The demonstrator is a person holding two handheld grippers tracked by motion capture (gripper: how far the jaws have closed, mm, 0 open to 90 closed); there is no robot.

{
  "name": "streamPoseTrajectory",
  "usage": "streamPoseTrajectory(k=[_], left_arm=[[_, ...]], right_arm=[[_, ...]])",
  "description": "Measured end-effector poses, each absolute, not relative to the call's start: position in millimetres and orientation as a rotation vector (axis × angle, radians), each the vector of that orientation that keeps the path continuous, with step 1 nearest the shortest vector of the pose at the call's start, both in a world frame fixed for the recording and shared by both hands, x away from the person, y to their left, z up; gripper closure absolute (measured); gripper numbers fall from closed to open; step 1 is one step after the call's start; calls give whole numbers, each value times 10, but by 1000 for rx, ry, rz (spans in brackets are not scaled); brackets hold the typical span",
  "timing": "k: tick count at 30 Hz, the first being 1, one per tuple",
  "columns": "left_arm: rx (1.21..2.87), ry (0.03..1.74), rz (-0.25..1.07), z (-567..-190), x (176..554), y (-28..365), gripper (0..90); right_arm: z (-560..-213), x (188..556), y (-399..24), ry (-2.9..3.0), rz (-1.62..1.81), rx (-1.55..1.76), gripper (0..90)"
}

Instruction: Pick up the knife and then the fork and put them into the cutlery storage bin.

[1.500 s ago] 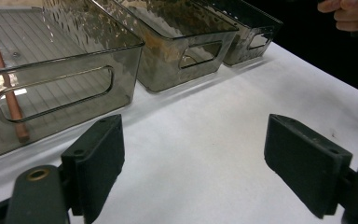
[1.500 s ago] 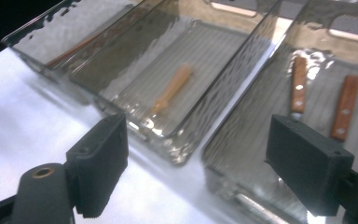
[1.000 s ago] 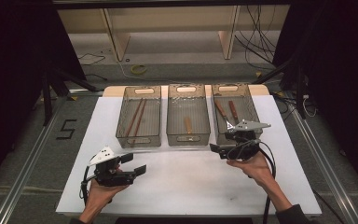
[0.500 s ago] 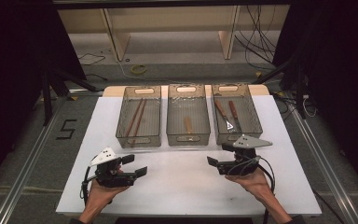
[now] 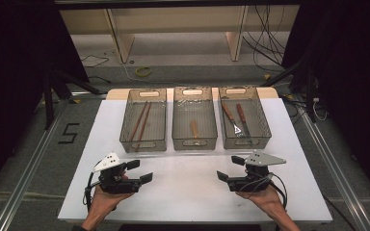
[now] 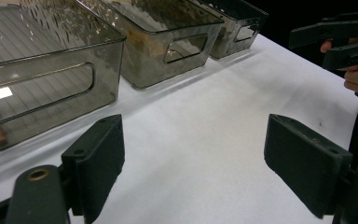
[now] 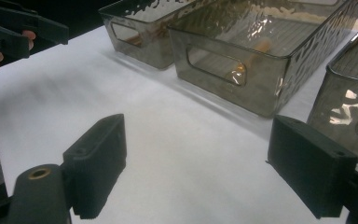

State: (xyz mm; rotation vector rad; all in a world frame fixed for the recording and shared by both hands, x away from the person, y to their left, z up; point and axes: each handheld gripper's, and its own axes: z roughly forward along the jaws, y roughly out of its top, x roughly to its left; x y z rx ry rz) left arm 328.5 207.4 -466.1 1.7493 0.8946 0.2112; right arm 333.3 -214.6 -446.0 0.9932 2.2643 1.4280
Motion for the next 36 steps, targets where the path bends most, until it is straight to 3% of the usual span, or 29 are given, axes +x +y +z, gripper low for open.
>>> streamPoseTrajectory(k=[36], left_arm=[[1751, 874, 219, -4668, 3270, 2062, 193]], right_arm=[[-4511, 3209, -2318, 2206, 1425, 1041, 197]])
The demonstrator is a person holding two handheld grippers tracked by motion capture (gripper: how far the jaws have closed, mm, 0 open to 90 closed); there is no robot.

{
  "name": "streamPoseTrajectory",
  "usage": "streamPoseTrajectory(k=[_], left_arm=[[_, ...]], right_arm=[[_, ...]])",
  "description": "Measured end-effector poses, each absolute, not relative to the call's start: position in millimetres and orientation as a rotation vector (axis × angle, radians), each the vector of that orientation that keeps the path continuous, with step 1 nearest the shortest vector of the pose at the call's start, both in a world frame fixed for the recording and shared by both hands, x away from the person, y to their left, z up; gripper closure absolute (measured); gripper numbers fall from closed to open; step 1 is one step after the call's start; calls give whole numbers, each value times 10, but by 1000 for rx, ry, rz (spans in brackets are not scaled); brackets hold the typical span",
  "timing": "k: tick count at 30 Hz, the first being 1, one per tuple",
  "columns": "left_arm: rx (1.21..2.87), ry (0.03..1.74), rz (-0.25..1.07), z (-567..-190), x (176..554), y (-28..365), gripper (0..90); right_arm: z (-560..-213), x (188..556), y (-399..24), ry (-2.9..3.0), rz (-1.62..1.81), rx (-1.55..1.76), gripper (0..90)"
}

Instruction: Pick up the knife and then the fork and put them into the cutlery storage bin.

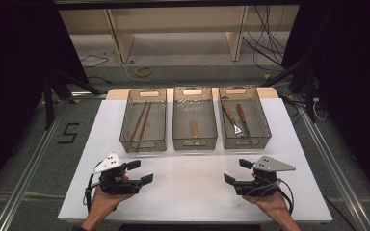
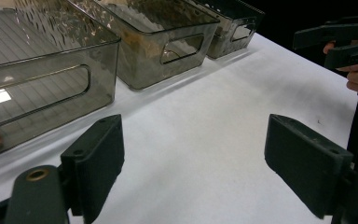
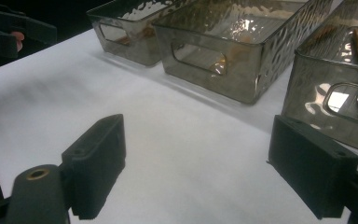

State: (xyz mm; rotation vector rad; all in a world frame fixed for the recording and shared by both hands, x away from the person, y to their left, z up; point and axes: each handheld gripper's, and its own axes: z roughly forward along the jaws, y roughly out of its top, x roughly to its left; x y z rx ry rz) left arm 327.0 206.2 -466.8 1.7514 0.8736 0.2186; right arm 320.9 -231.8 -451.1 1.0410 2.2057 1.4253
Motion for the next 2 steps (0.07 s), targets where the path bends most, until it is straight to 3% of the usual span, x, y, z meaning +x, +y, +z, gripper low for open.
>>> streamPoseTrajectory(k=[2], left_arm=[[1752, 874, 219, -4668, 3269, 2063, 193]], right_arm=[[-4512, 3207, -2316, 2209, 1419, 1042, 197]])
